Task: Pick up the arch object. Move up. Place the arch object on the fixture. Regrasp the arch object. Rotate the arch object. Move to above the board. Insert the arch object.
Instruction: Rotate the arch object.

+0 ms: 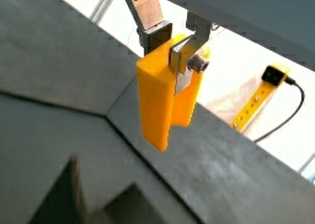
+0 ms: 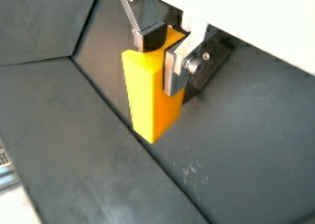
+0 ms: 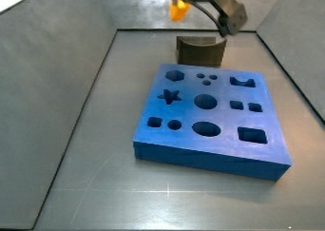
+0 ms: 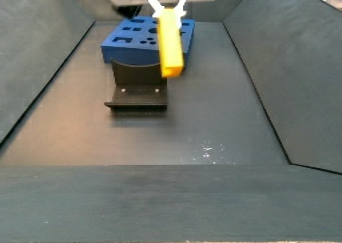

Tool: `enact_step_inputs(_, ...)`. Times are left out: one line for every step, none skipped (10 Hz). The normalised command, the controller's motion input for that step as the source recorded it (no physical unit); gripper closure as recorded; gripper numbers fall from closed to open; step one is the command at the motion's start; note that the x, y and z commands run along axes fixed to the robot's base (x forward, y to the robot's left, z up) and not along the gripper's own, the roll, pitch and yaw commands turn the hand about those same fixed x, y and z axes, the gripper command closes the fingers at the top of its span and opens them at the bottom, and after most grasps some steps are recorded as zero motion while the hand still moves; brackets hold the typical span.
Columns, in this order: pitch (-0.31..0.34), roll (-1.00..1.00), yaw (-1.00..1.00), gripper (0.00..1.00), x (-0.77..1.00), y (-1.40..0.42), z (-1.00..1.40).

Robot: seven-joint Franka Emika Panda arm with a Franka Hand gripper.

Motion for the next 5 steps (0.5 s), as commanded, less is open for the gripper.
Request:
enact_step_inputs(-0.024, -0.10, -0.04, 1.00, -1.00, 0.05, 0.73)
enact_step_inputs(-0.017, -0.10, -0.04, 1.00, -1.00, 0.05, 0.71)
enact_step_inputs(-0.004, -0.10, -0.04, 1.00, -1.00, 0.04, 0.66)
enact_step_inputs(0.004, -0.10, -0.04, 1.00, -1.00, 0.04, 0.64)
enact_step_inputs(0.020, -0.10, -0.04, 1.00, -1.00, 0.03, 0.59)
